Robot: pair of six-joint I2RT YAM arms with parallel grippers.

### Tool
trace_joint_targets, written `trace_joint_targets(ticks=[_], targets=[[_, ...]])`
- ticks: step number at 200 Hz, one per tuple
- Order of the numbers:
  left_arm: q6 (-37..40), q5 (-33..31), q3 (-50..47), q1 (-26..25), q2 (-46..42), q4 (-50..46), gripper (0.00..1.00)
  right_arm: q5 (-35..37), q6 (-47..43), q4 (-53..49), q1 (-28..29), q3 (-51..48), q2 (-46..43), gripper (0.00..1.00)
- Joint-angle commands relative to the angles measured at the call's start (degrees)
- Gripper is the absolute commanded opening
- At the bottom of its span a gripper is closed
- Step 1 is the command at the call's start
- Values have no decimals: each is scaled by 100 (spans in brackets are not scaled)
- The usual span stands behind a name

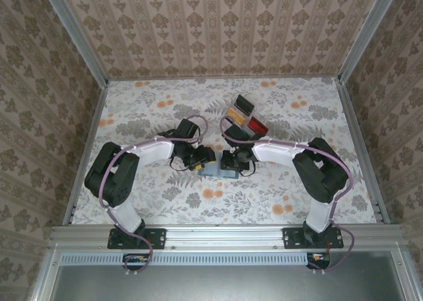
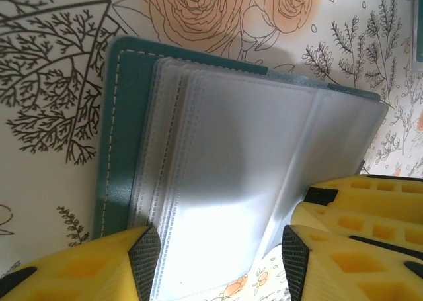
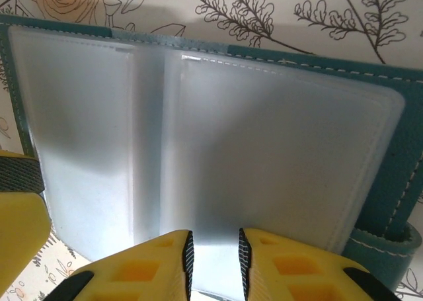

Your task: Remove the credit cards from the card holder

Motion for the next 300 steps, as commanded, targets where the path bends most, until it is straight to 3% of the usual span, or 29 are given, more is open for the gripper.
trace_joint_targets(ticks=[1, 47, 104, 188, 255, 300], targets=[[183, -144, 116, -56, 135, -235, 56, 195, -77, -219, 15, -27, 228, 29], [185, 118, 155, -201, 198, -52, 49, 212, -85, -279, 11, -14, 478, 28], [339, 57, 387, -329, 363, -271, 48, 212, -156, -189, 8, -71, 512, 28], [350, 378, 412, -320, 214, 52, 31, 165, -148, -123, -24, -80, 416, 27], [277, 686, 414, -320, 137, 403, 30, 223, -64, 292, -113, -401, -523, 29], [75, 1270, 349, -346, 398, 1196, 37, 904, 167, 351, -225, -829, -1357, 29]])
